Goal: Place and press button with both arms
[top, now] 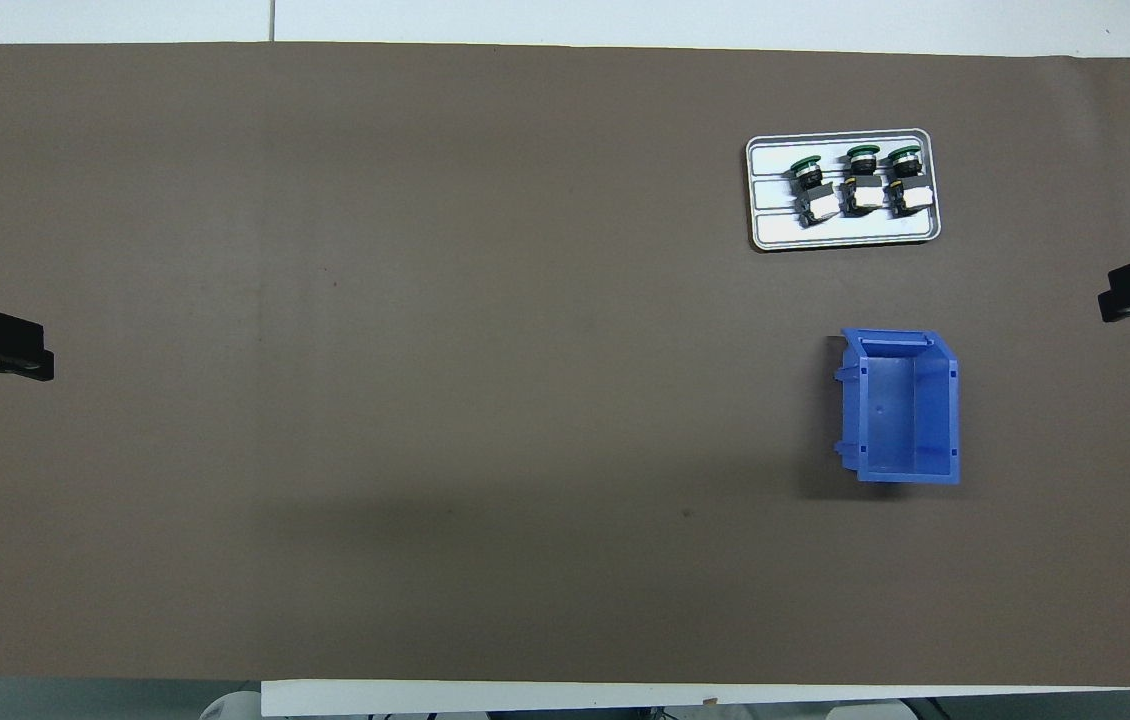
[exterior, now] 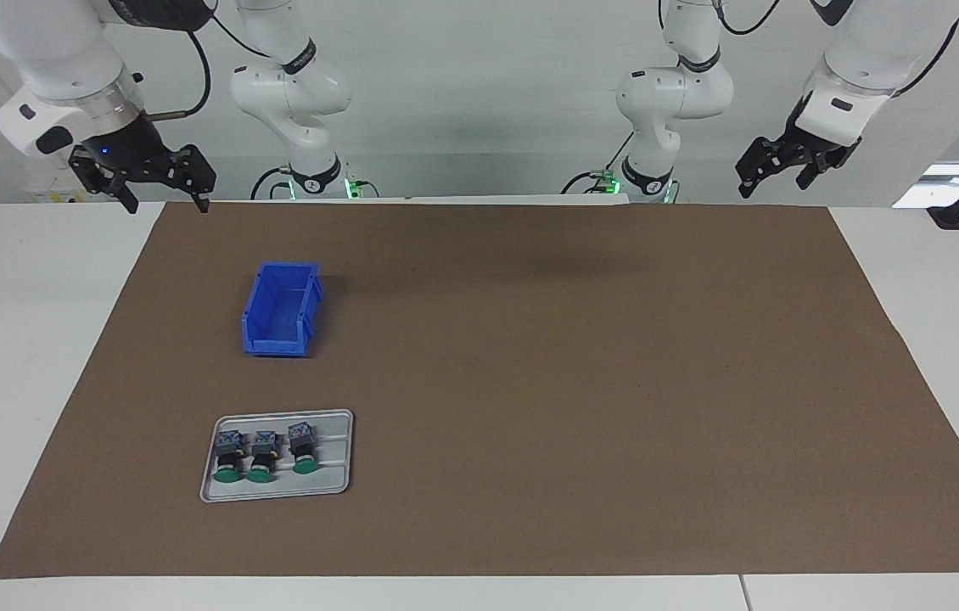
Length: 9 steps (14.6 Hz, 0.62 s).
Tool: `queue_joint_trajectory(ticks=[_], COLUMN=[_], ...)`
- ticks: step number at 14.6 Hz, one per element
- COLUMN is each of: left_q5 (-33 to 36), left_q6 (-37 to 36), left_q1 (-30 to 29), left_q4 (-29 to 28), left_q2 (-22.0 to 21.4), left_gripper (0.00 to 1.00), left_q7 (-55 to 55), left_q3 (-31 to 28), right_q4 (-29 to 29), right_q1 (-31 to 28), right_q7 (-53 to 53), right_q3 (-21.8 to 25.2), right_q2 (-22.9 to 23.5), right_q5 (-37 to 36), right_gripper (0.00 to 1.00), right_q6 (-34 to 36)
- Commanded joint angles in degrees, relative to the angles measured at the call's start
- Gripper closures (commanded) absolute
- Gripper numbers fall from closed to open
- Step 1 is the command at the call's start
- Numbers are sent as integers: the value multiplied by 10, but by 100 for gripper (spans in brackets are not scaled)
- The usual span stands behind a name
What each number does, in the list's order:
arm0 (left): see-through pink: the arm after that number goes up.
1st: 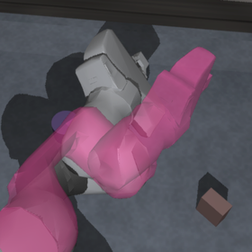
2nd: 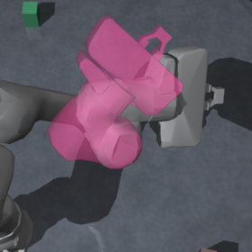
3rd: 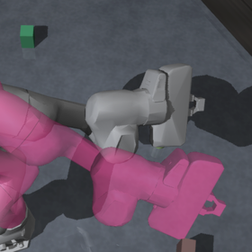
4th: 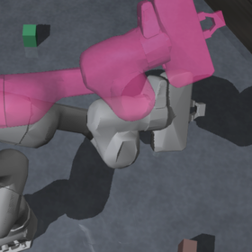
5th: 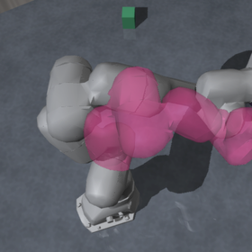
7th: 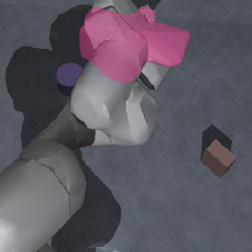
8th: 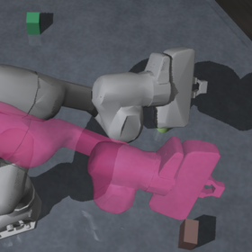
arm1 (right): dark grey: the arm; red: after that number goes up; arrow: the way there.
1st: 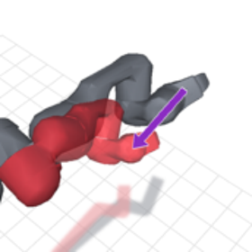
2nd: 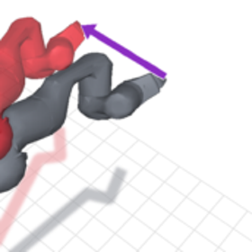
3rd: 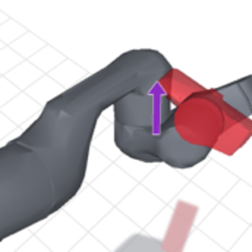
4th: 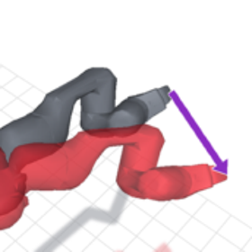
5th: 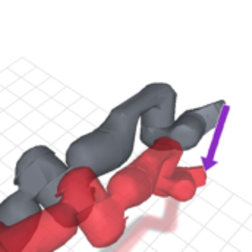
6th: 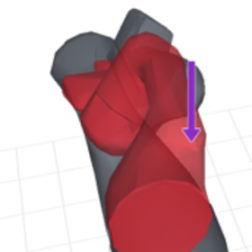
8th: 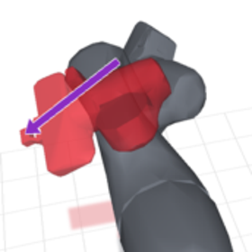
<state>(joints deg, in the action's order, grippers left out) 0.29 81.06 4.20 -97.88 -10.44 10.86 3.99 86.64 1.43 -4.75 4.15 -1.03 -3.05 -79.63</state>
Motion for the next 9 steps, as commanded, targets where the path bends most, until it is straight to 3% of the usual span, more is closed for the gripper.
queue_joint_trajectory(ticks=[1, 9], left_q5=[2, 2], left_q6=[-9, -9], left_q1=[-6, -6], left_q4=[0, 0], left_q2=[-7, -7], left_gripper=[0, 0], left_q7=[-6, -6], left_q3=[2, 2], right_q4=[20, 18], right_q1=[-3, -1], right_q7=[-4, -3], right_q3=[-1, -5], right_q2=[-14, -14], right_q5=[10, 11], right_gripper=[0, 0], right_q6=[-11, -11])
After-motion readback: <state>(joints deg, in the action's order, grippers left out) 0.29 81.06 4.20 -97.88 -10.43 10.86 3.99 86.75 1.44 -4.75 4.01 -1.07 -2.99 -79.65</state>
